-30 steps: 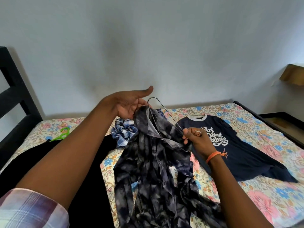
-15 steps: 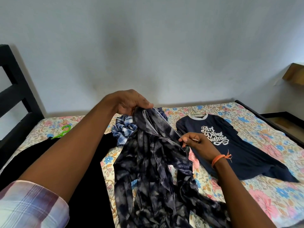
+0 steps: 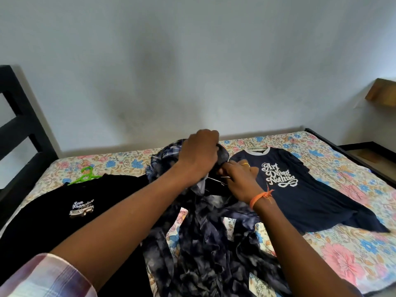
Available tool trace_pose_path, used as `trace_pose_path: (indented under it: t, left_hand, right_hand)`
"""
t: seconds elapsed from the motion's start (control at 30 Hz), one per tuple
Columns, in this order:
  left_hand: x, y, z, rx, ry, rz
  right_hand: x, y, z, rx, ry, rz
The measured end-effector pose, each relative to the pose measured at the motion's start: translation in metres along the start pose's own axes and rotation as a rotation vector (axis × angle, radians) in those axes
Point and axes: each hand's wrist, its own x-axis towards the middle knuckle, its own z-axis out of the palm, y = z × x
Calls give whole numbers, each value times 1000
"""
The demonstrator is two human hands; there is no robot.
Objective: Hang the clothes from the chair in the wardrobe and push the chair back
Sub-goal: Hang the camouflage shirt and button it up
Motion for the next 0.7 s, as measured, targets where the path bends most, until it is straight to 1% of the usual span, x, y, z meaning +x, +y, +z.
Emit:
trace_pose_path:
  t: [0.07, 0.13, 0.17, 0.2, 0.3, 0.33, 0.37, 0.4, 0.47, 0.5, 0.53, 0.57, 0.63, 0.7]
  left_hand:
    - [-4, 5, 2, -55, 7, -8]
    - [-4, 2, -1, -155, -6, -54]
    - [-4, -1, -4, -207, -15, -74]
    - [-4, -5, -7, -240, -34, -80]
    - [-8, -15, -17, -168, -121, -18]
    - [-11, -17, -20, -177, -137, 3]
    - [-15, -17, -22, -200, -150, 29]
    - [-18, -16, -22, -230, -150, 64]
    - [-23, -14, -19, -275, -137, 120]
    - [-25, -14, -17, -283, -124, 145]
    - [-26, -16, -15, -283, -103, 167]
    - [-28, -19, -14, -285, -86, 177]
    - [-33, -32, -10, -290, -109, 157]
    - [-35, -47, -6, -256, -196, 135]
  right_hand:
    - [-1, -14, -1, -89, 167, -61]
    - [-4, -25, -2, -166, 364, -115]
    - [-4, -28, -5, -175, 431, -120]
    - [-2, -29, -9, -173, 468, -110]
    - [6, -20, -32, -143, 611, 13]
    - [11, -17, -43, -128, 661, 28]
    - [15, -17, -51, -105, 677, 7]
    - [19, -20, -58, -87, 648, -47]
    - [23, -31, -63, -68, 506, -189]
    - [24, -36, -63, -41, 429, -224]
    - [26, -38, -63, -18, 359, -213]
    - [28, -37, -64, -12, 335, -175]
    - [32, -31, -71, -15, 376, -83]
    - [35, -28, -78, 24, 415, -3]
